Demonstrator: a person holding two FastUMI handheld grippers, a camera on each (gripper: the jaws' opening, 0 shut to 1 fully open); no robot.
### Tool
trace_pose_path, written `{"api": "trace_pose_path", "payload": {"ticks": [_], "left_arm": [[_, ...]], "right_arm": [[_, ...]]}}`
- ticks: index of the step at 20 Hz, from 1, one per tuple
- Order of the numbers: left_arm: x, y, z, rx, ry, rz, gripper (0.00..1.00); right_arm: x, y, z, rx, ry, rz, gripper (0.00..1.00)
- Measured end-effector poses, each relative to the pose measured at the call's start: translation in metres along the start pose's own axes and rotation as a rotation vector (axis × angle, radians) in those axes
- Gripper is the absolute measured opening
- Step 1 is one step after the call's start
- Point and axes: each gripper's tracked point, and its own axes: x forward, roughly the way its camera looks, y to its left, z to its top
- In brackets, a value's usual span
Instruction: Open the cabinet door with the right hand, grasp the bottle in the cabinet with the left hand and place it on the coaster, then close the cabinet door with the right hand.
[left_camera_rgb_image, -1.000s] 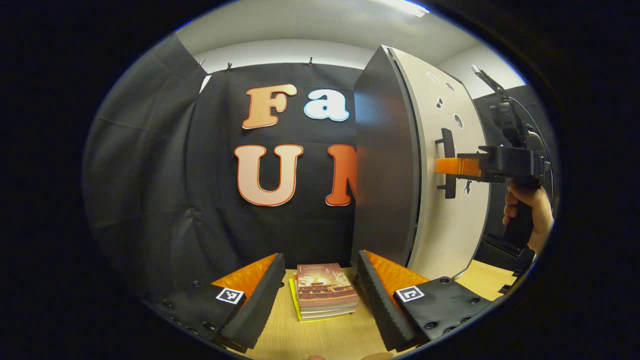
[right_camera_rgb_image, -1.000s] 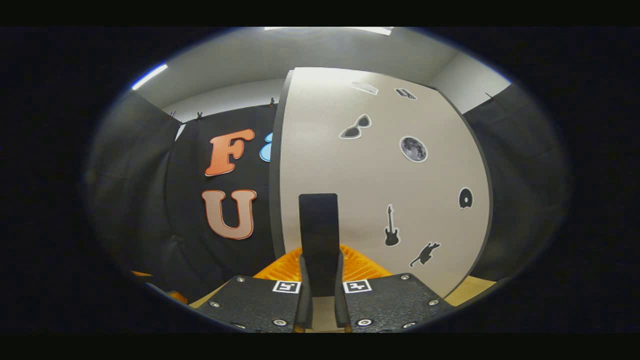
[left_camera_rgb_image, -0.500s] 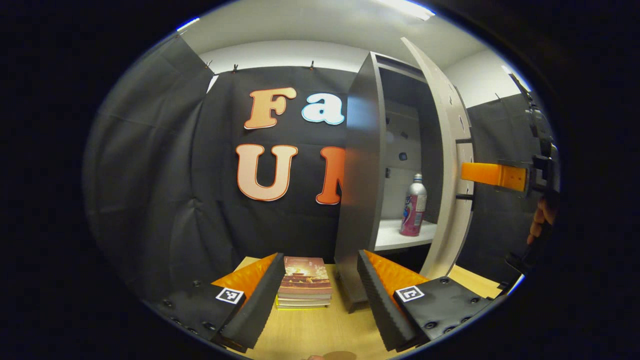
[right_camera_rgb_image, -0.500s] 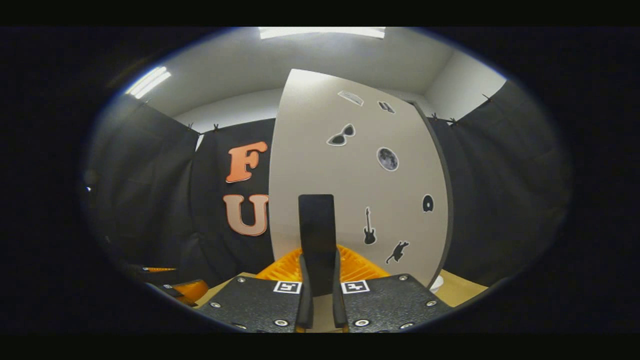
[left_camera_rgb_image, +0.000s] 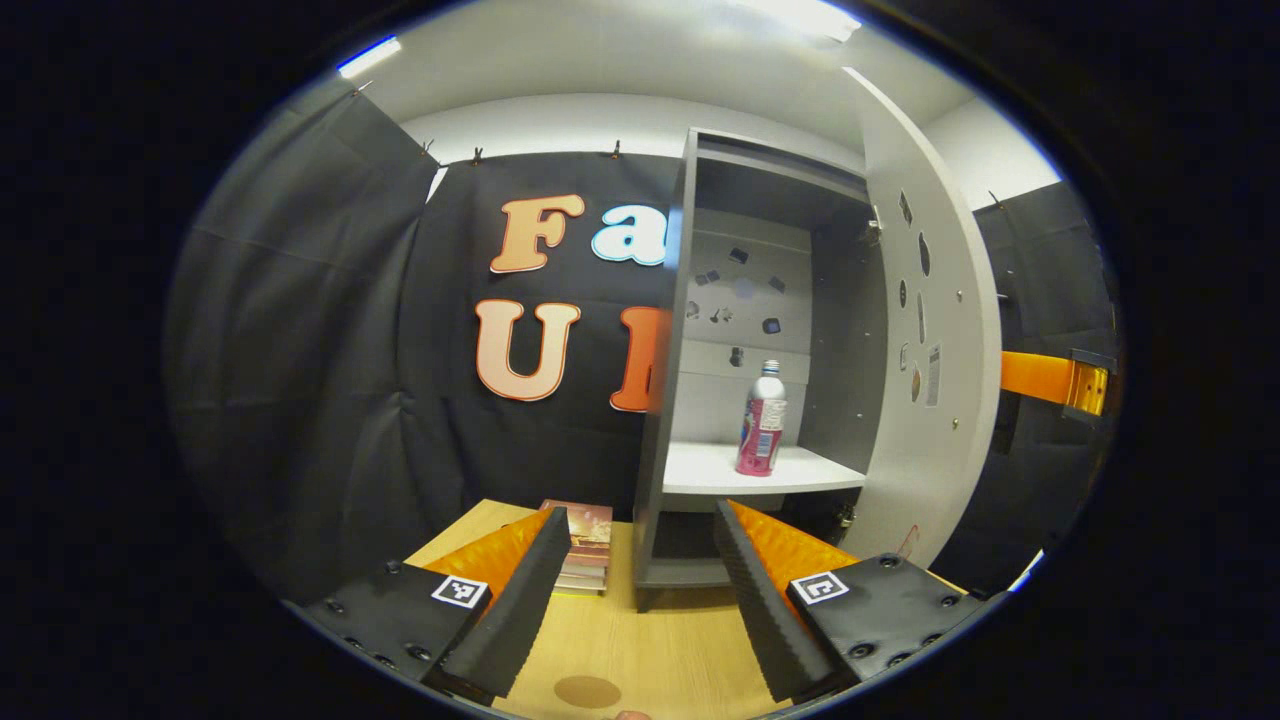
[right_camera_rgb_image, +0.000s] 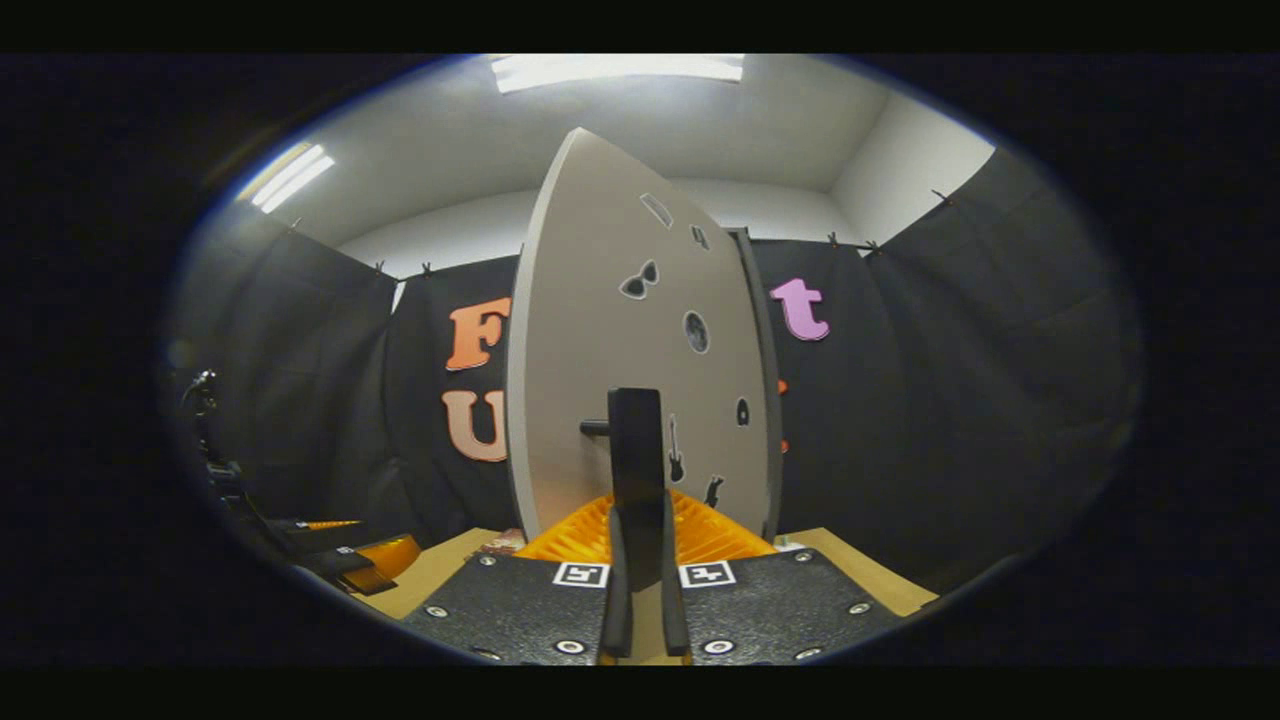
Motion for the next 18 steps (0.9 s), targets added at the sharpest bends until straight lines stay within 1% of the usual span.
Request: {"api": "trace_pose_path", "payload": {"ticks": [2, 4, 5, 6, 7, 8, 9, 10, 14, 15, 16, 17, 18], "left_arm": [[-0.003, -0.020, -0.003, 0.003, 0.013, -0.030, 0.94], [-0.001, -0.038, 0.000, 0.011, 0.014, -0.069, 0.94], [0.001, -0.045, 0.003, 0.015, 0.009, -0.085, 0.95], [0.005, -0.053, 0.006, 0.023, 0.002, -0.104, 0.94], [0.009, -0.062, 0.008, 0.030, -0.003, -0.122, 0.95], [0.013, -0.067, 0.008, 0.030, -0.006, -0.132, 0.95], [0.017, -0.073, 0.007, 0.026, -0.003, -0.145, 0.95], [0.019, -0.079, 0.005, 0.019, 0.004, -0.159, 0.94], [0.029, -0.092, -0.002, 0.011, 0.030, -0.196, 0.95], [0.030, -0.093, -0.001, 0.011, 0.031, -0.200, 0.95], [0.031, -0.092, 0.000, 0.013, 0.027, -0.201, 0.95], [0.033, -0.092, 0.001, 0.018, 0.025, -0.201, 0.95], [0.034, -0.092, 0.002, 0.024, 0.023, -0.202, 0.95]], "right_arm": [[-0.014, -0.036, 0.004, 0.004, -0.010, -0.054, 0.10], [-0.020, -0.070, 0.007, -0.028, -0.022, -0.114, 0.07], [-0.024, -0.086, 0.009, -0.039, -0.023, -0.135, 0.02], [-0.027, -0.098, 0.012, -0.045, -0.026, -0.146, 0.06], [-0.029, -0.109, 0.012, -0.048, -0.025, -0.151, 0.06], [-0.029, -0.120, 0.013, -0.047, -0.027, -0.154, 0.02], [-0.027, -0.131, 0.013, -0.032, -0.027, -0.159, 0.06], [-0.029, -0.138, 0.015, -0.018, -0.034, -0.158, 0.02], [-0.029, -0.143, 0.012, -0.013, -0.045, -0.116, 0.00], [-0.029, -0.144, 0.013, -0.020, -0.047, -0.114, 0.02], [-0.028, -0.147, 0.012, -0.029, -0.045, -0.119, 0.03], [-0.029, -0.149, 0.012, -0.034, -0.040, -0.125, 0.11], [-0.031, -0.150, 0.012, -0.040, -0.035, -0.132, 0.07]]}}
